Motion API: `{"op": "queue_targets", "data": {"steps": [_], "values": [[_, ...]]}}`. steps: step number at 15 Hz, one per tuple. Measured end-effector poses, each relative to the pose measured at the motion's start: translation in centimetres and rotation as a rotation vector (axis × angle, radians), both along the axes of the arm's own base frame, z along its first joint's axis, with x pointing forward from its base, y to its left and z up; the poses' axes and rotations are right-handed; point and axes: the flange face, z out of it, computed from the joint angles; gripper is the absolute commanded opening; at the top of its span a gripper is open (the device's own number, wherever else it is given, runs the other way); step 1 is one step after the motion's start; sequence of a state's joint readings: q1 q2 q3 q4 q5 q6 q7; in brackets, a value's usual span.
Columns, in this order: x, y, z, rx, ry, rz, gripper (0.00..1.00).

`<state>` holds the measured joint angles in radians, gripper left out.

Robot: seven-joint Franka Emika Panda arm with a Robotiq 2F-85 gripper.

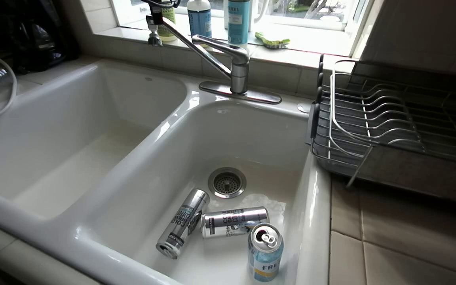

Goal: Push the faucet to the center of the sink.

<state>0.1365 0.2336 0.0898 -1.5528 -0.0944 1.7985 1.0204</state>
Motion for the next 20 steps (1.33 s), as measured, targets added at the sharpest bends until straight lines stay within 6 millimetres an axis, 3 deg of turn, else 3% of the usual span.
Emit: {"op": "queue_targets", "data": {"steps": [10,20], "values": [[-1.0,0.4,-0.3,-0.007,0.021,0.02,1.0],[-2.6,-0.4,-0.2,-0.025,0.016,0.169,1.0]]}}
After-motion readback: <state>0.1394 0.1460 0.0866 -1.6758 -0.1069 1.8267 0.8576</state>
